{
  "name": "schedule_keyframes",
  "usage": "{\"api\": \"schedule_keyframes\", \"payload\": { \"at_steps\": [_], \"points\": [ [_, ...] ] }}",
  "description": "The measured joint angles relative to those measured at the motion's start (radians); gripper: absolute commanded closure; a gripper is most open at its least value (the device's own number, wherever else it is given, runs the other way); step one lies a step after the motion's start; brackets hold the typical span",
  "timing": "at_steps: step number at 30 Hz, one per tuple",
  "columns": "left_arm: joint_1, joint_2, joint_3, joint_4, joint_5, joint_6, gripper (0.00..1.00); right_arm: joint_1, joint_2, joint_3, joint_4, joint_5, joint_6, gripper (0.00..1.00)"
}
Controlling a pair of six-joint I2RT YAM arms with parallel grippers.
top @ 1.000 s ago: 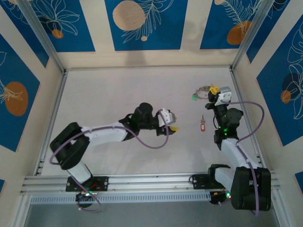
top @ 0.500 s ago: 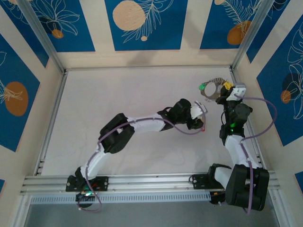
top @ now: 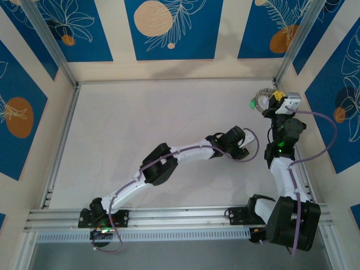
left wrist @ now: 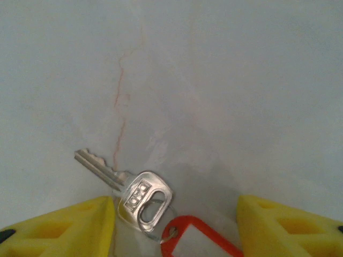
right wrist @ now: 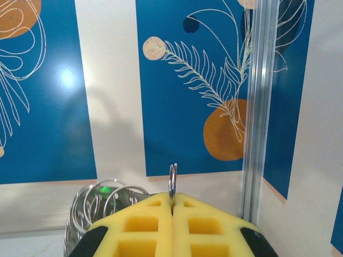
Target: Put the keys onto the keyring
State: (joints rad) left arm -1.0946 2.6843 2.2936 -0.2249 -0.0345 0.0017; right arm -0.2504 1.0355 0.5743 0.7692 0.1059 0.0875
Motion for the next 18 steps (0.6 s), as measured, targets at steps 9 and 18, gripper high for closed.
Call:
{"api": "schedule_keyframes", "payload": {
  "at_steps": [9, 18],
  "points": [
    [-0.015, 0.012, 0.066, -0.124, -0.206, 0.049, 0.79, 0.000, -0.049, 0.000, -0.012, -0.009, 0.009, 1.00],
    [-0.006, -0.134, -0.203, -0.043, -0.224, 0.060, 0.81, -0.001, -0.074, 0.000, -0.035, -0.045, 0.010, 1.00]
  ]
}}
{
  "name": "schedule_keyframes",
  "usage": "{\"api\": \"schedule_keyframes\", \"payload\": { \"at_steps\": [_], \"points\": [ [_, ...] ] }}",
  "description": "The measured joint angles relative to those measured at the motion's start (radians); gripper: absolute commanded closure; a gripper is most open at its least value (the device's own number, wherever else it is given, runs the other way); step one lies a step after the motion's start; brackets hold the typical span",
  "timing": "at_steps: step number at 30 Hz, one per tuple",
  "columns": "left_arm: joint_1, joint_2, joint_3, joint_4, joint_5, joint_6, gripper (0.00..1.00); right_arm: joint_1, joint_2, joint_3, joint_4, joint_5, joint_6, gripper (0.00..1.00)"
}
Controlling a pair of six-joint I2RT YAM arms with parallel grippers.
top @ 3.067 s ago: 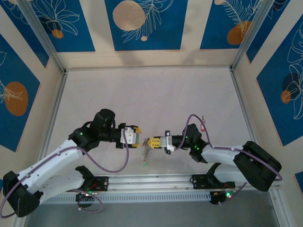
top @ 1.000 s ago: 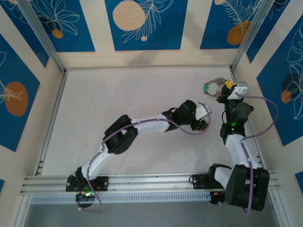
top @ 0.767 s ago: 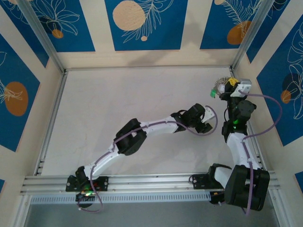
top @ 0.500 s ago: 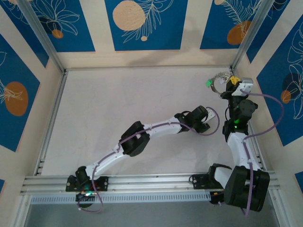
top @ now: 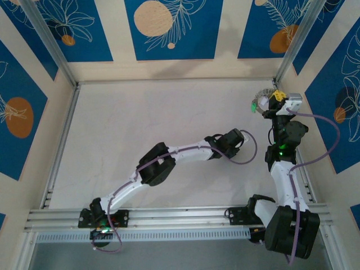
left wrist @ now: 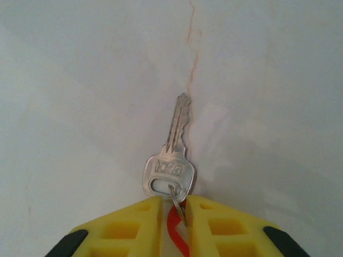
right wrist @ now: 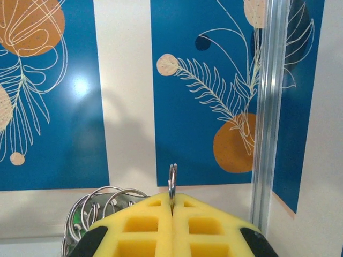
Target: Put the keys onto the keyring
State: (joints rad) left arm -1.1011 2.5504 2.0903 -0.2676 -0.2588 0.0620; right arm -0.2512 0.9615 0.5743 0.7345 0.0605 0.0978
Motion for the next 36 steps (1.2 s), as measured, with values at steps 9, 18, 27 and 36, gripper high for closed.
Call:
{"api": "schedule_keyframes", "payload": {
  "at_steps": [9, 18, 27, 36],
  "points": [
    [0.035, -0.288, -0.480, 0.113, 0.019, -0.003, 0.81, 0.045, -0.010, 0.000, -0.028, -0.050, 0.010, 1.00],
    [0.104, -0.585, -0.917, 0.157, 0.011, -0.039, 0.81, 0.227, -0.010, -0.009, -0.048, -0.089, -0.040, 1.00],
    [0.199, -0.824, -1.135, -0.024, -0.004, -0.143, 0.71, 0.355, -0.002, -0.054, -0.048, -0.145, -0.094, 1.00],
    [0.364, -1.059, -1.154, -0.266, 0.172, -0.300, 0.71, 0.381, -0.018, -0.091, -0.080, -0.201, -0.128, 1.00]
  ]
}}
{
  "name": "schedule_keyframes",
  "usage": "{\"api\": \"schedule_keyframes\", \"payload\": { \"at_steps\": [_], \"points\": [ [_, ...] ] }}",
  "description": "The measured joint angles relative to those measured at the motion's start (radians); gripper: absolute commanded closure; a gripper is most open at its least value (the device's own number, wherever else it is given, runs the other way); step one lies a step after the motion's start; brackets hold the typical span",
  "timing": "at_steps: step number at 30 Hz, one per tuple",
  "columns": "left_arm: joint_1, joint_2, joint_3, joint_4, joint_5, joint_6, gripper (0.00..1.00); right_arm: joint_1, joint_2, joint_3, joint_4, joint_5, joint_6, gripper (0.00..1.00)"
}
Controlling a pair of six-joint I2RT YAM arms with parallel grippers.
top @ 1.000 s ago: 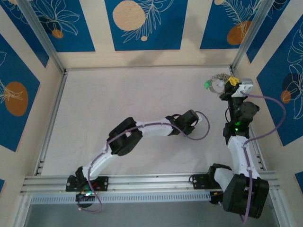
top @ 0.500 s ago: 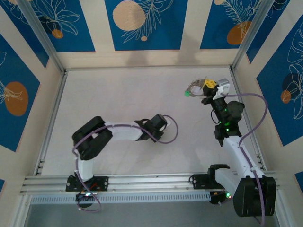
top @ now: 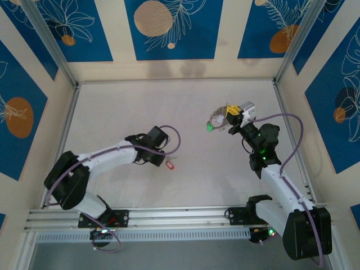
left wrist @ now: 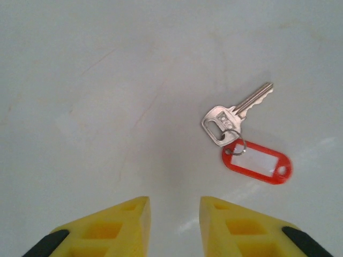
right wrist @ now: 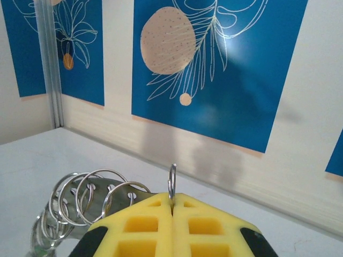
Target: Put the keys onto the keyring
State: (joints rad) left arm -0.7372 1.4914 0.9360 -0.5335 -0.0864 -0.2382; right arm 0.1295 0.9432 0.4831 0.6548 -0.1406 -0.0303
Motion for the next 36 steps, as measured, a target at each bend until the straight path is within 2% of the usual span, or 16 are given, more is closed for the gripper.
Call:
{"api": "schedule_keyframes", "payload": {
  "at_steps": [6, 12, 18, 27, 36],
  "points": [
    [0.044, 0.023, 0.014, -0.050, 0.197, -0.119, 0.68, 0.010, -0.004, 0.000, -0.022, -0.021, -0.020, 1.00],
    [0.036, 0.107, 0.076, -0.065, 0.273, -0.177, 0.64, 0.027, -0.004, 0.000, -0.048, -0.035, -0.045, 1.00],
    [0.006, 0.146, 0.160, -0.077, 0.234, -0.226, 0.70, 0.029, -0.004, 0.000, -0.066, -0.043, -0.058, 1.00],
    [-0.044, 0.258, 0.222, -0.126, 0.113, -0.284, 0.70, 0.032, -0.004, 0.000, -0.074, -0.043, -0.073, 1.00],
    [-0.060, 0.290, 0.236, -0.136, 0.074, -0.280, 0.72, 0.032, -0.004, 0.002, -0.087, -0.043, -0.090, 1.00]
  ]
}}
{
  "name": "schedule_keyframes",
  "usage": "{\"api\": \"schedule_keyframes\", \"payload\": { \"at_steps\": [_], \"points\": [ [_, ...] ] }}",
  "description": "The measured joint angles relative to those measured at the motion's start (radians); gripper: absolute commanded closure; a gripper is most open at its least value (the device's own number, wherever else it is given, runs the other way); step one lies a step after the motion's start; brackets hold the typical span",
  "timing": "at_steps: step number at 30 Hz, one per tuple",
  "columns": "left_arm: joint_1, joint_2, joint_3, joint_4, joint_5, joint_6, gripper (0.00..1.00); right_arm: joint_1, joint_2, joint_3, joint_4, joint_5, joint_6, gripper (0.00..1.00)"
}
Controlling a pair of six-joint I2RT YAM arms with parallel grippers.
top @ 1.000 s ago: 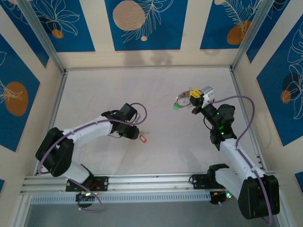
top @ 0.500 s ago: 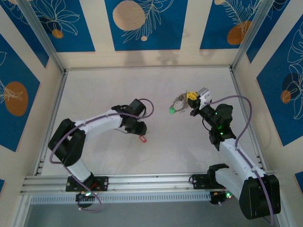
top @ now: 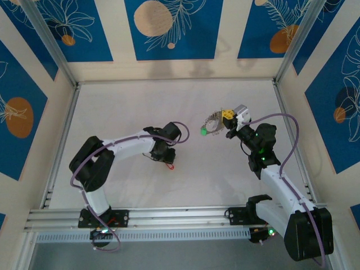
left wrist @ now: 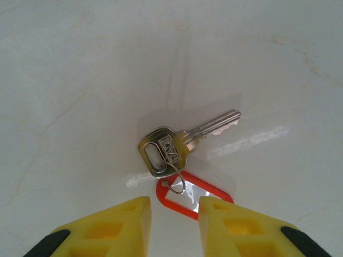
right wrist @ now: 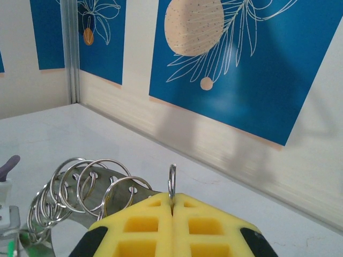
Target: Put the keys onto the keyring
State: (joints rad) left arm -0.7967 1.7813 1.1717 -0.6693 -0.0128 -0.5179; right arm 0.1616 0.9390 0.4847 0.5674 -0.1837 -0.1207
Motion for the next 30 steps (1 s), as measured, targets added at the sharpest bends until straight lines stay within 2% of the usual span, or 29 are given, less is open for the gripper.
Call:
{"api": "schedule_keyframes", "payload": {
  "at_steps": [30],
  "points": [
    [-0.038, 0.061, 0.017, 0.016, -0.121, 0.031, 0.82, -0.012, -0.009, 0.003, -0.008, 0.000, -0.031, 1.00]
  ]
}}
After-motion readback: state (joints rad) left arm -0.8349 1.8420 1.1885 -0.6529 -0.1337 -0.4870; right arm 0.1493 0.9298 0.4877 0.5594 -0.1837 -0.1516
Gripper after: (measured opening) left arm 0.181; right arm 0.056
